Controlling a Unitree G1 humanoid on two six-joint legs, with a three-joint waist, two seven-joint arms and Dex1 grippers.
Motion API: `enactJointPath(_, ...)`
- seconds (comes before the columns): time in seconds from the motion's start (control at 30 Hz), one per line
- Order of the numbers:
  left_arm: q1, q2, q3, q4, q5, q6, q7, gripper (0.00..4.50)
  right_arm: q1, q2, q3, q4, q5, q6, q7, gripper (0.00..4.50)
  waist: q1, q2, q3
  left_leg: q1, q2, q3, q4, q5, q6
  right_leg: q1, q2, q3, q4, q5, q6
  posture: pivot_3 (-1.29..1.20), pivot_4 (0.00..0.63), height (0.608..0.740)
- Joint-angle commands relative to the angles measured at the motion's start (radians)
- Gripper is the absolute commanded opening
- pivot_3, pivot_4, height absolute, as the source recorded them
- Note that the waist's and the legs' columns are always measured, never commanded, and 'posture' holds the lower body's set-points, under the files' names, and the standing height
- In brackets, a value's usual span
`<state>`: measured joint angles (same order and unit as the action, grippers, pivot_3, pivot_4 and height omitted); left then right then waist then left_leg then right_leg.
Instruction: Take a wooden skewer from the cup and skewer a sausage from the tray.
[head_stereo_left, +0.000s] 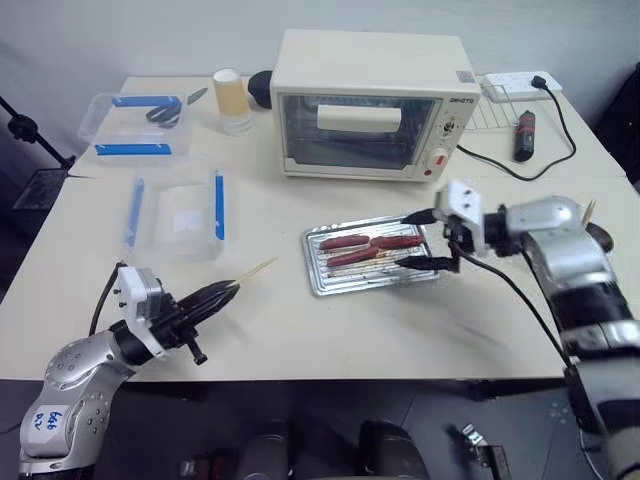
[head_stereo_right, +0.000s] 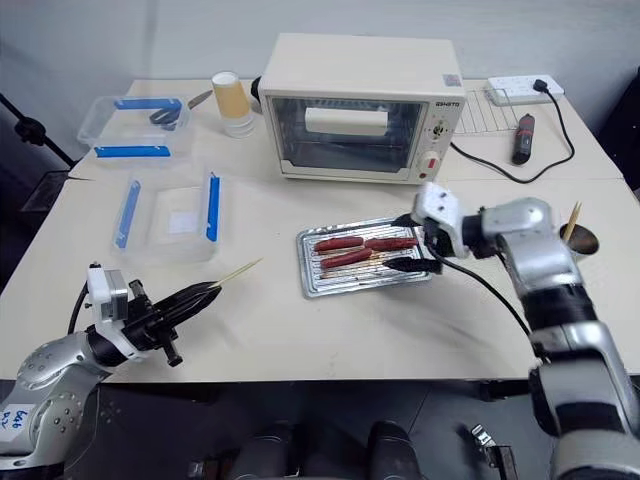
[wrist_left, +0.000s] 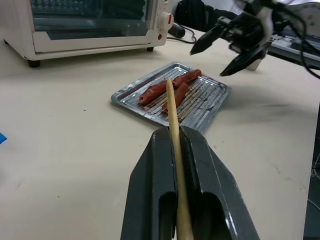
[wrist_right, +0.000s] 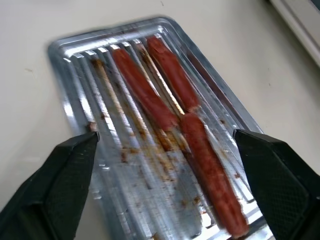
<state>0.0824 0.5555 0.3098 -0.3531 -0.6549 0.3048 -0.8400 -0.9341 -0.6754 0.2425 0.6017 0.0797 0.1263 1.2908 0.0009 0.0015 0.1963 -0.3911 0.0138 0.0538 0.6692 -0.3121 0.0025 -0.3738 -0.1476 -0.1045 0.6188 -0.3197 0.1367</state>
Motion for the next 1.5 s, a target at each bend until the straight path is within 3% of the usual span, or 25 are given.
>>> enactJointPath(0.03,-0.003,-0.005,-0.006,-0.034,0.007,-0.024,0.008,0.0,-0.079,0.029,0.024,0.167,-0.071,-0.112,-0.001,4.48,-0.003,0.0,0.0,0.0,0.0,0.0,-0.001,0.0,0.0,0.0,0.0,0.0,0.0,0.0,0.0,0.0,0.15,0.74)
enactJointPath(0.3,0.038,-0.018,-0.002,-0.042,0.011,-0.052,0.015,0.0,-0.186,0.107,0.019,0.346,-0.113,-0.258,0.041,4.48,-0.019,0.0,0.0,0.0,0.001,0.001,-0.001,0.001,-0.001,-0.001,0.0,0.0,0.001,0.0,0.0,0.0,0.15,0.74)
enactJointPath(0.53,0.07,-0.024,0.0,-0.048,0.01,-0.073,0.018,0.0,-0.145,0.15,0.029,0.179,-0.066,-0.182,0.207,4.48,-0.028,0.0,0.0,0.0,0.001,0.0,-0.001,0.001,-0.001,-0.001,0.0,0.0,0.001,0.0,0.0,0.0,0.15,0.74)
enactJointPath(0.97,0.048,-0.025,-0.017,-0.034,0.016,-0.074,0.022,0.0,-0.106,0.233,0.102,0.088,-0.158,-0.062,0.114,4.48,-0.029,0.0,0.0,0.001,0.001,-0.004,-0.002,0.001,-0.001,-0.001,0.0,0.0,0.002,0.0,0.0,0.0,0.15,0.74)
enactJointPath(1.07,0.043,-0.025,-0.019,-0.032,0.017,-0.071,0.024,0.0,-0.1,0.241,0.106,0.078,-0.157,-0.053,0.115,3.94,-0.029,0.0,0.0,0.001,0.001,-0.004,-0.002,0.001,-0.001,-0.001,0.0,0.0,0.002,0.0,0.0,0.0,0.15,0.74)
enactJointPath(1.23,0.036,-0.023,-0.022,-0.037,0.015,-0.064,0.027,0.0,-0.09,0.254,0.108,0.052,-0.163,-0.041,0.098,2.47,-0.029,0.0,0.0,0.001,0.001,-0.004,-0.002,0.001,-0.001,-0.002,0.0,0.0,0.002,0.0,0.0,0.0,0.15,0.74)
enactJointPath(1.5,0.022,-0.017,-0.028,-0.041,0.012,-0.052,0.035,0.0,-0.094,0.281,0.108,0.046,-0.182,-0.001,0.049,2.47,-0.029,0.0,0.0,0.001,0.001,-0.005,-0.002,0.001,-0.001,-0.002,0.0,0.0,0.002,0.0,0.0,0.0,0.15,0.74)
